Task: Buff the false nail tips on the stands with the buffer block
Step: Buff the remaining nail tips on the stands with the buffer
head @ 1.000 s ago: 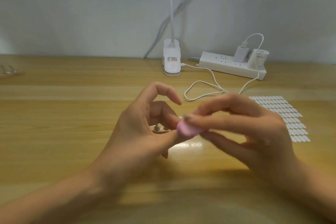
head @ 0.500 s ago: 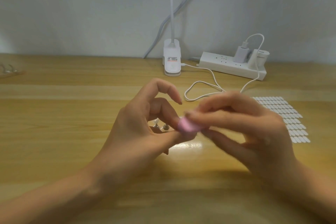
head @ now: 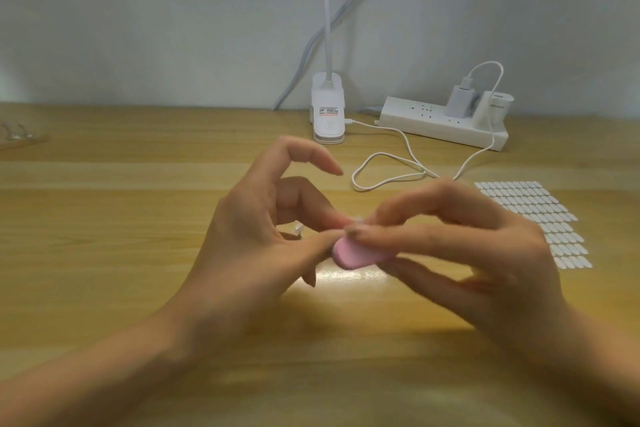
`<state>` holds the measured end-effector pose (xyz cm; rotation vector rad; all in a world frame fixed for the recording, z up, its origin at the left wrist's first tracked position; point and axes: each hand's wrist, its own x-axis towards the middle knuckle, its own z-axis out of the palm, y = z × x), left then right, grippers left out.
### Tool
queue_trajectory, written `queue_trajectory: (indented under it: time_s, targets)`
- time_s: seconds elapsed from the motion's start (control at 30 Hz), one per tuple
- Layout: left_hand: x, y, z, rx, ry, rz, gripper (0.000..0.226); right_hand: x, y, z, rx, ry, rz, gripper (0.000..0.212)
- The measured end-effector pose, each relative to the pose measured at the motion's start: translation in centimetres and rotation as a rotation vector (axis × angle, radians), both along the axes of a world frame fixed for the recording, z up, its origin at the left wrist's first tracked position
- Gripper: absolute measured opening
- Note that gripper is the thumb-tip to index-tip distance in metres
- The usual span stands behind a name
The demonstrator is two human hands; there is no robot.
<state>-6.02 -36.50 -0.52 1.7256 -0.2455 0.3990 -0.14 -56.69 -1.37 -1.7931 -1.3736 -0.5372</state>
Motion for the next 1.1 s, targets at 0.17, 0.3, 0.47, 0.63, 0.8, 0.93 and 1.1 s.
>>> queue_trajectory:
  time_s: [0.17, 0.3, 0.47, 0.63, 0.8, 0.93, 1.1]
  targets:
    - [0.3, 0.4, 0.2, 0.005, -0.003, 0.020, 0.046, -0.4, 0.2, 0.0, 0.002, 0.021, 0.032, 0.021]
    - [0.1, 0.0, 0.2, 0.013, -0.020, 0.010, 0.047, 0.2, 0.0, 0.2, 0.082, 0.071, -0.001, 0.025]
    - [0.0, -0.2, 0.0, -0.026, -0.032, -0.031, 0.044, 0.6, 0.3, 0.1, 0.068, 0.118, -0.015, 0.024]
    - [-0.1, -0.3, -0.2, 0.021, -0.044, -0.021, 0.045, 0.1, 0.3, 0.1, 0.010, 0.064, 0.033, 0.024]
    - [0.0, 0.0, -0.3, 0.031, -0.046, 0.003, 0.041, 0.6, 0.2, 0.0, 0.050, 0.092, -0.023, 0.026]
    - [0.1, -0.1, -0.4, 0.033, -0.046, 0.003, 0.041, 0.5, 0.3, -0.2, 0.054, 0.097, -0.017, 0.024]
    - [0.0, -0.3, -0.3, 0.055, -0.053, 0.016, 0.041, 0.6, 0.1, 0.0, 0.032, 0.065, -0.005, 0.026]
